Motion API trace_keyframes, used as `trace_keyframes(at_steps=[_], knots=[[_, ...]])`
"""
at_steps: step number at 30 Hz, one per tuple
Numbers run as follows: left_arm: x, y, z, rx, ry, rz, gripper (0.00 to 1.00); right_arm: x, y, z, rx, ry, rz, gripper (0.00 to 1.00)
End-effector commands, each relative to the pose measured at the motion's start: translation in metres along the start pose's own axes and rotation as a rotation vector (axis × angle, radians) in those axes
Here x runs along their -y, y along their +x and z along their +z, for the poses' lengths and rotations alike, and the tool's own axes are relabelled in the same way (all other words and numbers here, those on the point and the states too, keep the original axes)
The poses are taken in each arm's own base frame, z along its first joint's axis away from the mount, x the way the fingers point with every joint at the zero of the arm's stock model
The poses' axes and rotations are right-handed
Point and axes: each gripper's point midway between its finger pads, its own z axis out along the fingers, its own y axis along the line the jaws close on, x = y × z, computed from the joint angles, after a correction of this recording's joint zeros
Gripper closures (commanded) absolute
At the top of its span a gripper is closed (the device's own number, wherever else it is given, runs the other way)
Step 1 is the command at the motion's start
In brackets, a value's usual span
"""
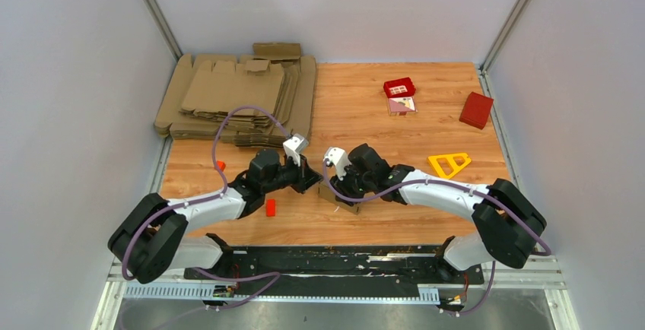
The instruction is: Fold the paper box
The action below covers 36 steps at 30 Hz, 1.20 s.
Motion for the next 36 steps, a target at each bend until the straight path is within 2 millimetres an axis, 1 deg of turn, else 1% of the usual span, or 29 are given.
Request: trace_keyframes(at_steps=[1,5,7,10,12,13,15,17,19,21,22,24,26,29,31,33,34,35,36], knots=[[-0.013,0.026,-0.009,-0.086,-0.065,-0.004,1.0,-0.005,0.016,0.004,-0.057,-0.02,0.014,0.79],[0.003,-0.01,-0.015,-0.034,-0.04,0.034,1.0,-0.005,0.017,0.003,-0.056,-0.017,0.013,0.79],[0.015,-0.027,-0.018,-0.008,-0.008,0.041,1.0,-0.005,0.016,0.003,-0.054,-0.016,0.013,0.79],[0.025,-0.037,-0.02,0.013,0.03,0.036,1.0,-0.005,0.016,0.002,-0.054,-0.018,0.014,0.79],[0.026,-0.034,-0.017,0.013,0.044,0.026,1.0,-0.005,0.016,0.003,-0.054,-0.018,0.014,0.79],[0.023,-0.027,-0.016,0.003,0.044,0.017,1.0,-0.005,0.016,0.003,-0.054,-0.019,0.014,0.79],[0.016,-0.009,-0.011,-0.042,0.03,-0.007,1.0,-0.006,0.016,0.003,-0.056,-0.02,0.016,0.79],[0.003,0.012,-0.009,-0.088,-0.007,-0.027,1.0,-0.005,0.017,0.002,-0.057,-0.019,0.016,0.79],[-0.006,0.026,-0.008,-0.106,-0.036,-0.043,1.0,-0.005,0.017,0.002,-0.058,-0.018,0.015,0.79],[-0.01,0.033,-0.009,-0.113,-0.048,-0.053,1.0,-0.005,0.017,0.002,-0.057,-0.019,0.015,0.79],[-0.009,0.033,-0.009,-0.115,-0.048,-0.052,1.0,-0.006,0.017,0.002,-0.056,-0.02,0.015,0.79],[-0.007,0.026,-0.01,-0.107,-0.048,-0.038,1.0,-0.006,0.016,0.001,-0.055,-0.019,0.015,0.79],[-0.005,0.014,-0.014,-0.1,-0.059,-0.012,1.0,-0.005,0.016,0.0,-0.052,-0.017,0.013,0.79],[0.001,-0.012,-0.022,-0.073,-0.076,0.038,1.0,-0.005,0.014,-0.001,-0.047,-0.011,0.011,0.79],[0.006,-0.028,-0.025,-0.052,-0.075,0.063,0.98,-0.005,0.012,-0.003,-0.04,-0.009,0.01,0.77],[0.009,-0.035,-0.025,-0.039,-0.071,0.077,0.96,-0.005,0.009,-0.005,-0.031,-0.005,0.009,0.75],[0.009,-0.037,-0.025,-0.032,-0.075,0.077,0.95,-0.004,0.009,-0.005,-0.029,-0.002,0.009,0.74],[0.005,-0.04,-0.025,-0.018,-0.096,0.071,0.99,-0.003,0.007,-0.006,-0.025,0.002,0.009,0.74],[-0.001,-0.045,-0.026,0.016,-0.138,0.054,1.0,-0.004,0.007,-0.007,-0.022,0.003,0.007,0.73]])
